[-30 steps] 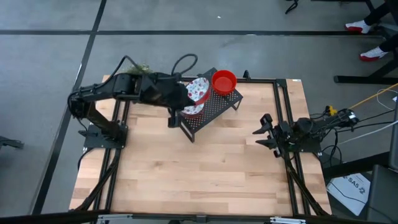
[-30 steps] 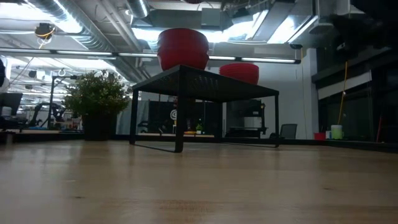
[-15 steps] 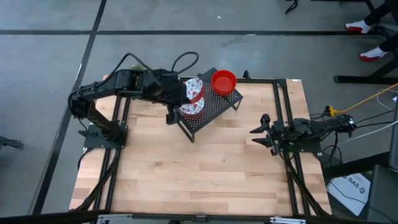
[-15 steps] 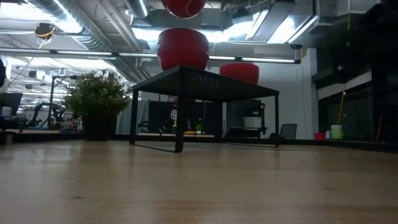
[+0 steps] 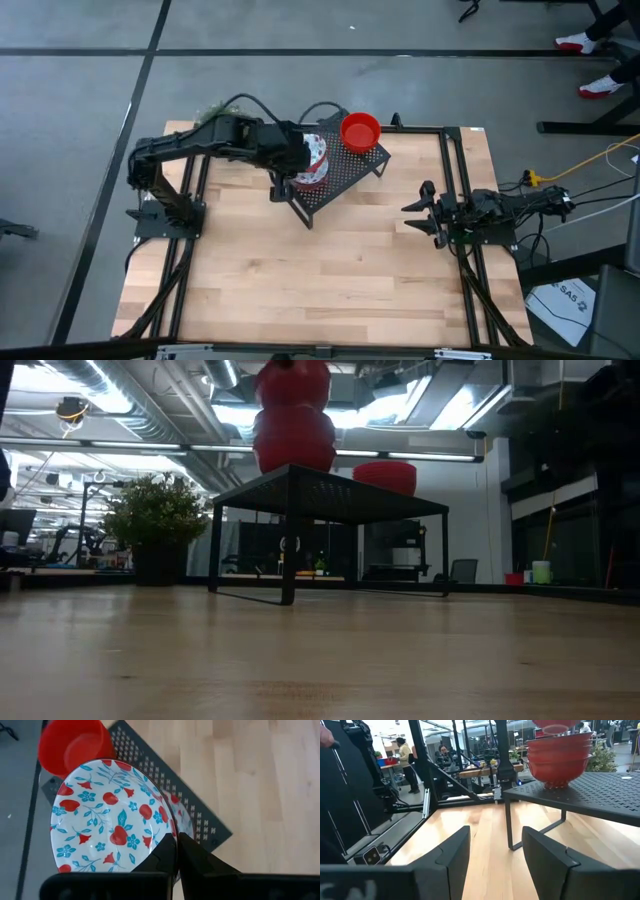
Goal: Pick & Place Mini bowls
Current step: Stack the white patterned bowl on the white patterned bowl on the shelf
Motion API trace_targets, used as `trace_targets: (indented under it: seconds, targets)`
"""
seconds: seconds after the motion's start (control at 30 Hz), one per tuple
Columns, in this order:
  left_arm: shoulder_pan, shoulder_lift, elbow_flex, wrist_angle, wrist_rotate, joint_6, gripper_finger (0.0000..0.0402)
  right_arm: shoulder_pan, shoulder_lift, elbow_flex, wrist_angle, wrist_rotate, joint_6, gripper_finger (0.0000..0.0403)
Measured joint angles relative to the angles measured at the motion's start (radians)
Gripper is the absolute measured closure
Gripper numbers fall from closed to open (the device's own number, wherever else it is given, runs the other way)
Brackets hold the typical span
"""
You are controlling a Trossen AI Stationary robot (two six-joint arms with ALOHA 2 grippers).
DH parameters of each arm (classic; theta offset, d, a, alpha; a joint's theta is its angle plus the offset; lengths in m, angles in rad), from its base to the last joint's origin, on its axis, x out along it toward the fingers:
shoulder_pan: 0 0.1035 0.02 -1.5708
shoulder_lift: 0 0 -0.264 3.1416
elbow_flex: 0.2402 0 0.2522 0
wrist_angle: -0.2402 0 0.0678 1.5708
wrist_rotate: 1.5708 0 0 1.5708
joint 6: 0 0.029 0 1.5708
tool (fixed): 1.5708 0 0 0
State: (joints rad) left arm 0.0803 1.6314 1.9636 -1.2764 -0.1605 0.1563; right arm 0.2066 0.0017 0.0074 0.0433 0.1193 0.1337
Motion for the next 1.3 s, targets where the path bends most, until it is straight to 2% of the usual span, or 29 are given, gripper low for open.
trace_targets:
  seconds: [0.37, 1.1, 1.3]
  targets:
    - [0.000, 0.074, 0.000, -0.048, -0.022, 0.084, 0.0397, 0.000, 0.000, 0.000, -0.002, -0.008, 0.014, 0.0224]
    - [-0.003, 0.118, -0.004, -0.070, -0.018, 0.094, 0.0395, 0.000, 0.004, 0.000, -0.004, -0.018, 0.019, 0.0224]
    - [-0.003, 0.118, -0.006, -0.066, -0.020, 0.093, 0.0377, 0.000, 0.005, 0.000, -0.004, -0.019, 0.019, 0.0224]
